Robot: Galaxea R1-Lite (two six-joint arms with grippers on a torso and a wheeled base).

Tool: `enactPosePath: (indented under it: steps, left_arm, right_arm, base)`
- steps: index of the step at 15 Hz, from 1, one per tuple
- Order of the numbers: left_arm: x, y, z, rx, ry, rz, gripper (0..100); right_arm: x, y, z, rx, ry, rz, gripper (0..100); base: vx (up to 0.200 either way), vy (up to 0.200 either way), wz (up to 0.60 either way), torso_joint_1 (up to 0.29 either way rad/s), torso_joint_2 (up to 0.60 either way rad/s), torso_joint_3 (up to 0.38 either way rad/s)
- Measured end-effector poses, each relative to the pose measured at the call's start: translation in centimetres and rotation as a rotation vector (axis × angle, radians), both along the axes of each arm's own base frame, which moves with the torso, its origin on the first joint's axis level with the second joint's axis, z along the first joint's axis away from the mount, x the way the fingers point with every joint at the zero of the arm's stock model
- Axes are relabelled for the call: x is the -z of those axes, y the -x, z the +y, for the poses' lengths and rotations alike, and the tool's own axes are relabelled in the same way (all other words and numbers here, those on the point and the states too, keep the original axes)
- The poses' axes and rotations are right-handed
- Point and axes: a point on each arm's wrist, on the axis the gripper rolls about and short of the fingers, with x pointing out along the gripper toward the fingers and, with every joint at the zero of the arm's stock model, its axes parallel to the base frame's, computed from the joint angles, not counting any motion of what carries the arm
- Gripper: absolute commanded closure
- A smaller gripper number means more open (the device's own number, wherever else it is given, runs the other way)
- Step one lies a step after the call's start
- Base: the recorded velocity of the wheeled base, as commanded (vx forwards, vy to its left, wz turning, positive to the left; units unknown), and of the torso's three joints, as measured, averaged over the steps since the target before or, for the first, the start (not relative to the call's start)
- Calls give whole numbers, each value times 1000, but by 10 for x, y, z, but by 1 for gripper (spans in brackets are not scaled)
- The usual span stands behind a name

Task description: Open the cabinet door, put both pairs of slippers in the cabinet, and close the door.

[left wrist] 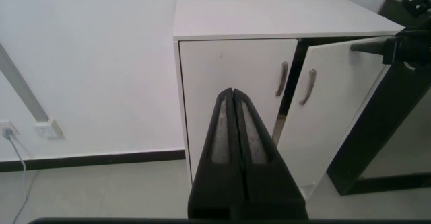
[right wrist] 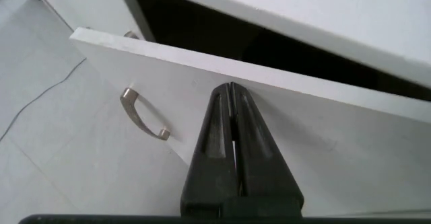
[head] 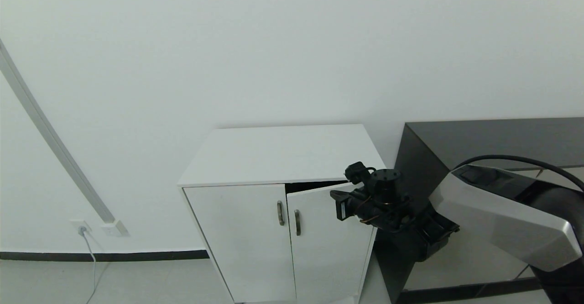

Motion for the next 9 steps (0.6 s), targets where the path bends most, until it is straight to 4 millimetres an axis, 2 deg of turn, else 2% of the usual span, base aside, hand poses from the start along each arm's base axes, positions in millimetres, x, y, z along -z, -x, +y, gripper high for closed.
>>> enactPosePath:
  steps: [9]
  left_arm:
    - [0,0,0,0,0,0,100]
  right_arm:
    - [2,-15,3,12,10,15,100]
  base:
    - [0,0,0,0,0,0]
